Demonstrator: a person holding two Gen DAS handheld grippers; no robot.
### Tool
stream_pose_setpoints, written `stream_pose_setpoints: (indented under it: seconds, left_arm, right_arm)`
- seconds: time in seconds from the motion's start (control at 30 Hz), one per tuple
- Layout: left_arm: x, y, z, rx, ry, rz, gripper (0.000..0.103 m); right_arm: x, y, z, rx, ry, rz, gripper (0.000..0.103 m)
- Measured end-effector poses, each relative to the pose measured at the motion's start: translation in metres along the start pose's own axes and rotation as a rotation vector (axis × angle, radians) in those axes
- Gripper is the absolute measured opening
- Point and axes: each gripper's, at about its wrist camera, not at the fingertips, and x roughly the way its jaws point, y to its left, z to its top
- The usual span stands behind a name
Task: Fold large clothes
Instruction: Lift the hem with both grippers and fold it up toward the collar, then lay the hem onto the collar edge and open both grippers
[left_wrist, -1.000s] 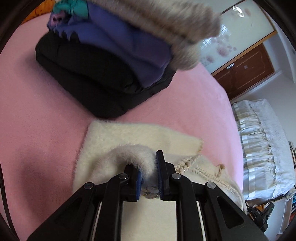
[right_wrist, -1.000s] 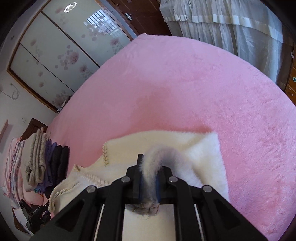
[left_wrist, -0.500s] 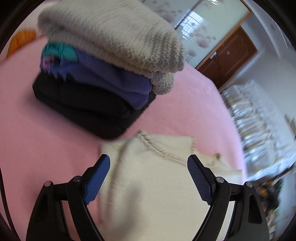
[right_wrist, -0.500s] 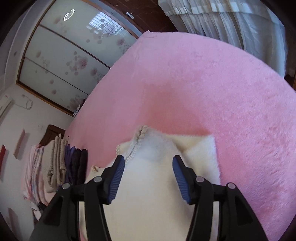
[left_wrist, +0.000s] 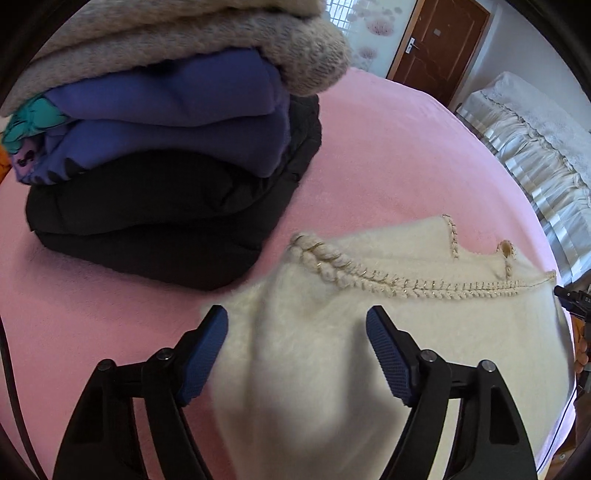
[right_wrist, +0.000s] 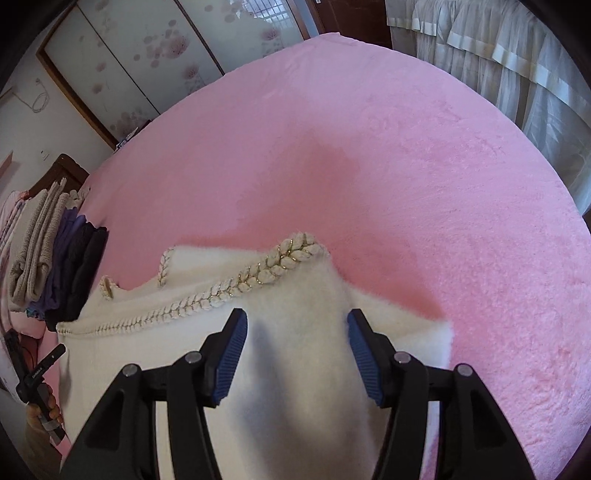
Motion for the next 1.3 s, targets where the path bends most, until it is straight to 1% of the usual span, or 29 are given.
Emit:
stream_pose_setpoints:
  seconds: [0.03,0.07,0.1,0.13,0.17,0.2,0.23,0.27,0.3,0.33,0.37,0.4,0.47,0.57,0.63,0.7,0.83,0.9,1.0,1.1,1.13,1.23,1.27,1.3]
  left_arm:
    - [0.003,-0.003,0.002,0.011,-0.002,-0.002,0.067]
    - [0.006,-0.007,0.003,0.025,0.000,-0.008,0.057]
    - [0.008,-0.013,0.004,0.040,0.005,-0.010,0.050]
    - [0.009,-0.018,0.005,0.056,0.003,0.001,0.049]
    - [0.008,-0.024,0.005,0.070,-0.004,0.017,0.043]
    - [0.008,-0.029,0.006,0.086,-0.012,0.037,0.027]
    - [0.005,-0.032,0.006,0.099,-0.022,0.070,0.018]
    - [0.004,-0.036,0.007,0.109,-0.022,0.106,0.014]
    - [0.003,-0.039,0.006,0.115,-0.032,0.120,0.010]
    - [0.000,-0.043,0.005,0.126,-0.048,0.142,0.009]
    - [-0.004,-0.048,0.004,0.142,-0.063,0.167,0.008]
    - [-0.009,-0.050,0.004,0.151,-0.080,0.178,0.008]
    - [-0.019,-0.058,0.005,0.162,-0.117,0.196,0.007]
    - [-0.037,-0.060,0.012,0.140,-0.168,0.201,0.007]
    - [-0.039,-0.062,0.017,0.131,-0.188,0.214,0.007]
    - [-0.034,-0.065,0.023,0.121,-0.196,0.233,0.007]
    - [-0.015,-0.072,0.026,0.104,-0.204,0.278,0.007]
    - [0.002,-0.070,0.024,0.102,-0.182,0.316,0.007]
    - [0.023,-0.065,0.017,0.089,-0.149,0.345,0.008]
    - [0.038,-0.068,0.010,0.110,-0.135,0.381,0.009]
    - [0.047,-0.076,0.010,0.124,-0.134,0.398,0.010]
    - [0.050,-0.085,0.007,0.163,-0.131,0.446,0.016]
    - [0.048,-0.086,0.007,0.168,-0.131,0.451,0.022]
    - [0.046,-0.087,0.008,0.167,-0.131,0.445,0.027]
  right_arm:
    - [0.004,0.001,0.001,-0.005,0.004,-0.003,0.059]
    - [0.008,0.001,0.002,-0.012,0.006,-0.007,0.059]
    - [0.012,0.002,0.003,-0.018,0.013,-0.003,0.059]
    - [0.016,0.002,0.003,-0.022,0.022,-0.003,0.059]
    - [0.020,0.001,0.004,-0.020,0.028,-0.002,0.059]
    - [0.022,0.000,0.005,-0.016,0.027,0.001,0.059]
    - [0.022,0.000,0.006,-0.014,0.019,0.003,0.058]
    - [0.022,0.001,0.006,-0.019,0.002,0.005,0.055]
    - [0.020,0.004,0.005,-0.033,-0.027,-0.013,0.042]
    - [0.018,0.008,0.003,-0.055,-0.050,-0.035,0.015]
    - [0.017,0.013,0.002,-0.080,-0.058,-0.067,0.009]
    - [0.015,0.016,0.000,-0.096,-0.063,-0.085,0.009]
    - [0.001,0.020,-0.005,-0.111,-0.127,-0.109,0.008]
    - [-0.029,0.021,-0.010,-0.098,-0.225,-0.107,0.007]
    - [-0.045,0.019,-0.010,-0.077,-0.275,-0.103,0.007]
    - [-0.048,0.020,-0.006,-0.068,-0.292,-0.121,0.007]
    - [-0.034,0.016,0.003,-0.028,-0.280,-0.145,0.007]
    - [-0.021,0.014,0.006,-0.022,-0.272,-0.174,0.007]
    - [0.008,0.007,0.005,-0.007,-0.213,-0.223,0.007]
    - [0.027,0.003,-0.001,-0.012,-0.191,-0.260,0.007]
    - [0.031,0.003,-0.002,-0.017,-0.185,-0.270,0.008]
    - [0.033,0.007,-0.004,-0.034,-0.178,-0.306,0.012]
    - [0.032,0.009,-0.003,-0.041,-0.172,-0.321,0.014]
    - [0.029,0.010,-0.003,-0.046,-0.167,-0.328,0.020]
